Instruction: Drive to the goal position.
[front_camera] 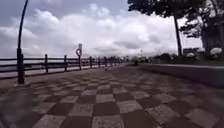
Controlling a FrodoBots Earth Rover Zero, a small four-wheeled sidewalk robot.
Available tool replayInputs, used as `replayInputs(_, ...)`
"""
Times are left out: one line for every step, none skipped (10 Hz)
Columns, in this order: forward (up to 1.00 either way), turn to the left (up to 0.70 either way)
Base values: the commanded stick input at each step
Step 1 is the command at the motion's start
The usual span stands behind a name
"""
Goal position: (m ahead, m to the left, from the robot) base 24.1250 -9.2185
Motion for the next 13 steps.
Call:
replayInputs(0.85, 0.00)
replayInputs(0.85, 0.00)
replayInputs(0.85, 0.00)
replayInputs(0.85, 0.00)
replayInputs(0.85, 0.00)
replayInputs(0.85, 0.00)
replayInputs(0.85, 0.00)
replayInputs(0.85, -0.17)
replayInputs(0.85, -0.32)
replayInputs(0.85, -0.32)
replayInputs(0.85, -0.12)
replayInputs(0.85, 0.00)
replayInputs(0.85, 0.00)
